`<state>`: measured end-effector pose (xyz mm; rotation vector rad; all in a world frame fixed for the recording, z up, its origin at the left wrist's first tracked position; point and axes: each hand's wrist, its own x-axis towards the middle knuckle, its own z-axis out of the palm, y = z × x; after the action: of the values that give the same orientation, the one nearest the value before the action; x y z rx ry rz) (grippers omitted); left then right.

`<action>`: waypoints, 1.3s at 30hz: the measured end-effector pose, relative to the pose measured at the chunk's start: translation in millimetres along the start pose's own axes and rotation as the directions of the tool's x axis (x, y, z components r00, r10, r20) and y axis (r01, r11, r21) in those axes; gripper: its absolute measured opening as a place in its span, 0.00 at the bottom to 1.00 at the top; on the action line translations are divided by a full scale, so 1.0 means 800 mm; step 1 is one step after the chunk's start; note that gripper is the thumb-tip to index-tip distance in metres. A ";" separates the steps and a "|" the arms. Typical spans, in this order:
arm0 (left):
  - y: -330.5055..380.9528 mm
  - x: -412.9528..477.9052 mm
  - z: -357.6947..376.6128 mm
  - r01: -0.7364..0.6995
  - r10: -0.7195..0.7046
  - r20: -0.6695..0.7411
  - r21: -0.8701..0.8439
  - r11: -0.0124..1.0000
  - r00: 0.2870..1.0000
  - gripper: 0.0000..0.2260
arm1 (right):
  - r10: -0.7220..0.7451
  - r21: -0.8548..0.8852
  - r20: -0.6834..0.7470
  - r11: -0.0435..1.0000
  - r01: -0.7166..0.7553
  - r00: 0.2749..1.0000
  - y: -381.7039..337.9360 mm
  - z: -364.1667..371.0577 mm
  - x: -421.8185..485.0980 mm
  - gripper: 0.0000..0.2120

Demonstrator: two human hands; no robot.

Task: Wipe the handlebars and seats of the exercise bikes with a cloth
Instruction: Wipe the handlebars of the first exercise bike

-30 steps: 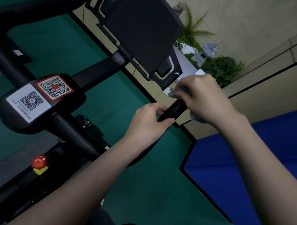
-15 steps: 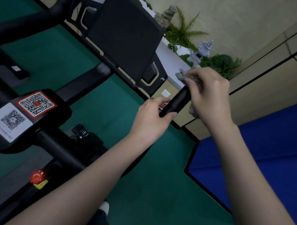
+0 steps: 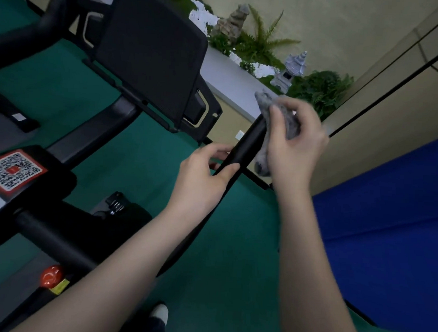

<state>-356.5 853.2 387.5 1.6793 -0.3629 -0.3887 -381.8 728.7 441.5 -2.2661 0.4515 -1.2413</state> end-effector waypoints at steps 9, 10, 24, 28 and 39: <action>0.000 0.000 0.000 0.013 -0.013 -0.005 -0.017 1.000 1.000 0.11 | 0.408 0.132 0.664 0.761 -0.635 0.627 0.029 -0.022 0.078 0.06; 0.000 0.000 0.000 0.012 -0.012 -0.003 -0.020 1.000 1.000 0.11 | 0.433 0.212 0.641 0.693 -0.689 0.634 0.033 -0.022 0.068 0.07; -0.001 0.004 0.000 0.023 -0.021 0.015 -0.125 0.992 1.000 0.11 | 0.641 0.659 0.390 0.307 -0.686 0.661 0.028 0.016 -0.094 0.07; -0.001 0.002 -0.001 0.048 -0.046 0.014 -0.133 0.990 0.999 0.10 | 0.689 0.664 0.166 0.451 -0.597 0.705 0.020 0.019 -0.072 0.03; 0.007 0.000 -0.011 -0.037 0.034 0.071 0.035 0.999 0.997 0.14 | 0.338 0.179 -0.195 0.935 -0.305 0.921 -0.004 0.018 -0.131 0.04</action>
<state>-352.2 860.2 394.0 1.6955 -0.4538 -0.4183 -424.6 788.9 366.0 -1.8463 0.7585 -1.3112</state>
